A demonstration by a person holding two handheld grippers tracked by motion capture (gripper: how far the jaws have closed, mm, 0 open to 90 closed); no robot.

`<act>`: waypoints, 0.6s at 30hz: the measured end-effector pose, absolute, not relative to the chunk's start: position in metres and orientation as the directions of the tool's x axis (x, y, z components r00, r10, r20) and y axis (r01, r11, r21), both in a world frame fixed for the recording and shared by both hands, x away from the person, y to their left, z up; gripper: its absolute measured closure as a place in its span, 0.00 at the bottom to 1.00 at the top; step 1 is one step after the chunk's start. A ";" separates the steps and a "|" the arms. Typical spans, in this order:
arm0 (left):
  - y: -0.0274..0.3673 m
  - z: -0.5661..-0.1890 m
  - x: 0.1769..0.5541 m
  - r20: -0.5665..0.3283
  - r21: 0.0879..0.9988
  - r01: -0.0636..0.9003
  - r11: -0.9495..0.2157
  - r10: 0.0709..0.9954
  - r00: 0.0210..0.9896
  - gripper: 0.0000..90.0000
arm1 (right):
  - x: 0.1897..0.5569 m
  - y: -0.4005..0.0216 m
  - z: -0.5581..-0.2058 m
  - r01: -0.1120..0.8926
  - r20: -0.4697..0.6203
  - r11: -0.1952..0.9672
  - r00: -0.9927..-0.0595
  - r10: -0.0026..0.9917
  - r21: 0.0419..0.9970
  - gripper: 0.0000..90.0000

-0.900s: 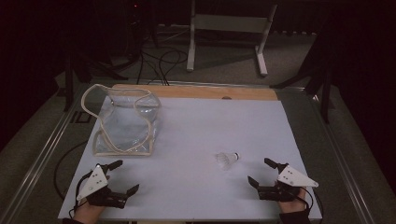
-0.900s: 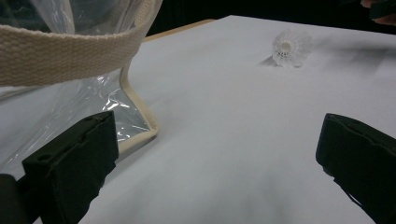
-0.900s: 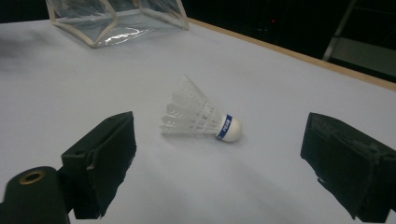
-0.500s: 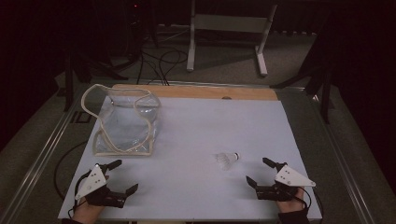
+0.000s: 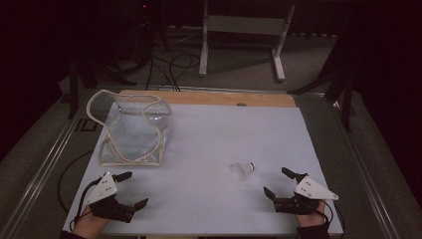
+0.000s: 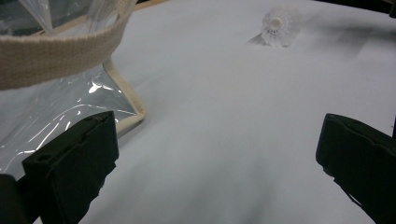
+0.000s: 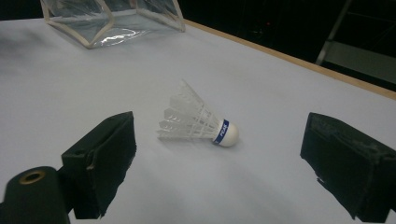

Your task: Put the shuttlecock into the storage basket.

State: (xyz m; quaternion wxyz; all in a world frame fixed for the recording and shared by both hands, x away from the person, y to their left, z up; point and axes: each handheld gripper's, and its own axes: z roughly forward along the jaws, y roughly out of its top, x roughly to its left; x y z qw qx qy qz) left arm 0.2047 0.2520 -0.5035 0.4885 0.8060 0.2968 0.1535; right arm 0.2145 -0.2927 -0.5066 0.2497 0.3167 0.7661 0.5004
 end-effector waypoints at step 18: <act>0.229 -0.460 0.217 -0.014 0.838 0.346 -0.422 0.617 0.786 0.00 | 0.214 -0.292 -0.505 0.241 -0.053 0.290 -0.678 0.733 0.926 0.11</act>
